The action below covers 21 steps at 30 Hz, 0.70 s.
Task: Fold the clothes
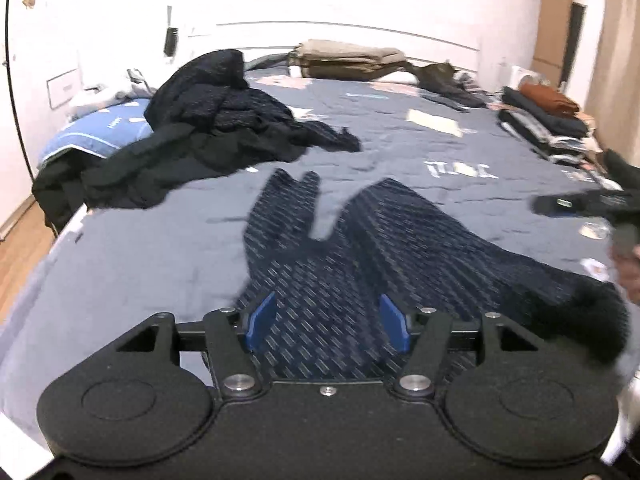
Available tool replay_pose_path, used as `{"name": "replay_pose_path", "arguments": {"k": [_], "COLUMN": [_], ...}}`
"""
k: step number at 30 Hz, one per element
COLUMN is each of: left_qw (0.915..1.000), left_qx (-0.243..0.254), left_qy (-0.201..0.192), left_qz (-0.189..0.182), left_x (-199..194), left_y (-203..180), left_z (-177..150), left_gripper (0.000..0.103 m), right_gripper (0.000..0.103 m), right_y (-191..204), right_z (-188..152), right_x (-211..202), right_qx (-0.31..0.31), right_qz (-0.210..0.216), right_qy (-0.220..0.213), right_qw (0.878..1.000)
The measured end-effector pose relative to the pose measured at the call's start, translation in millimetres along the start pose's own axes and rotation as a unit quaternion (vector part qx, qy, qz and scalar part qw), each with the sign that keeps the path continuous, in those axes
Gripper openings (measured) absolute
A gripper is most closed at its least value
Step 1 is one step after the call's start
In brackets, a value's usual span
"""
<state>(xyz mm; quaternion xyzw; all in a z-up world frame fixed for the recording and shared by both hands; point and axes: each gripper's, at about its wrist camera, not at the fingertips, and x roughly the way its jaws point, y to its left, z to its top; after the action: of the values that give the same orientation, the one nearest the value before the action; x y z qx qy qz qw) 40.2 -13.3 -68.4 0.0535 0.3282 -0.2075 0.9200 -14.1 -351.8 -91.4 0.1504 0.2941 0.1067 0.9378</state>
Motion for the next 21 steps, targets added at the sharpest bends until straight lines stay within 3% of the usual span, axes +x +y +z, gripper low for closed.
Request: {"name": "replay_pose_path", "arguments": {"k": [11, 15, 17, 18, 21], "left_qw": [0.9985, 0.9959, 0.9944, 0.9941, 0.9973], "left_qx": [-0.023, -0.066, -0.082, -0.084, -0.062], "left_qy": [0.046, 0.062, 0.064, 0.063, 0.027], "left_qz": [0.021, 0.0, -0.019, -0.028, -0.029], "left_x": [81, 98, 100, 100, 83], "left_y": [36, 49, 51, 50, 36], "left_z": [6, 0, -4, -6, -10], "left_gripper": [0.059, 0.06, 0.042, 0.024, 0.015], "right_gripper": [0.094, 0.094, 0.094, 0.094, 0.094], "right_y": [-1, -2, -2, -3, -4], "right_z": [4, 4, 3, 3, 4], "right_x": [-4, -3, -2, -2, -4], "right_qx": [0.003, 0.005, 0.004, 0.004, 0.007], "right_qz": [0.009, 0.01, 0.01, 0.01, 0.011], "right_qy": [-0.004, 0.0, 0.002, 0.003, 0.001], "right_qw": [1.0, 1.0, 1.0, 1.0, 1.0]}}
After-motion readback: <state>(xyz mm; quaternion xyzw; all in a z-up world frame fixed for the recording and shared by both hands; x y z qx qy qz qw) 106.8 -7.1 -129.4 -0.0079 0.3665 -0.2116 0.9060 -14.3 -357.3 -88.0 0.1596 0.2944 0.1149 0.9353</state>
